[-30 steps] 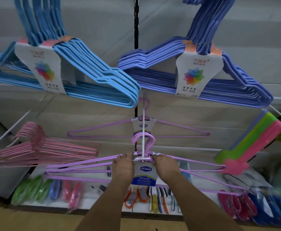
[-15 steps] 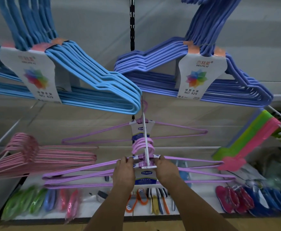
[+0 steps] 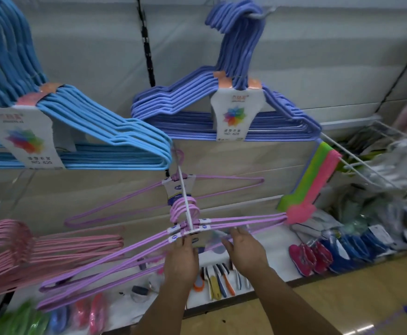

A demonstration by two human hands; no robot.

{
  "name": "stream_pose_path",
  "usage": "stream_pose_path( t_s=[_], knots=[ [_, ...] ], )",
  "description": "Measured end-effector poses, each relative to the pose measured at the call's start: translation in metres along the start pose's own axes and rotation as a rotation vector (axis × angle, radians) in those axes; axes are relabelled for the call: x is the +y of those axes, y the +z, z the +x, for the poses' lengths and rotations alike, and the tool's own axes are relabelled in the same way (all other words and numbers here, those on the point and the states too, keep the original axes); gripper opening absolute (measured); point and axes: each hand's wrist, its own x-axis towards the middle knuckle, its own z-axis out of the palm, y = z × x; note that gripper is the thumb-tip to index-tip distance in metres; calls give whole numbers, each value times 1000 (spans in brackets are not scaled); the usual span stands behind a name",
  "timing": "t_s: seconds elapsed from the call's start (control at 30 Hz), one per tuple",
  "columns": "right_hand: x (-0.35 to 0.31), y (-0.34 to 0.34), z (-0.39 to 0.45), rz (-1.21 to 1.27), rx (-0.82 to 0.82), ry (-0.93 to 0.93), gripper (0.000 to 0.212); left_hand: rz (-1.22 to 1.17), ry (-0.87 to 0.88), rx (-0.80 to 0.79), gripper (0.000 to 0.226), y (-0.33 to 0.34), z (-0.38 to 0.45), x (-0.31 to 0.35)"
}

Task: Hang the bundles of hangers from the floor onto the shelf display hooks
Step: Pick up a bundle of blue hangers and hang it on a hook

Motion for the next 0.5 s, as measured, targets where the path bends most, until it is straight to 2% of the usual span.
stream_pose_path(
  t_s=[0.23, 0.5],
  knots=[
    [80, -51, -61, 51, 91, 166, 46, 0, 170, -67, 39, 5, -23, 92],
    [210, -96, -189, 94, 238, 446, 46, -60, 388, -195, 45, 48, -90, 238]
  ],
)
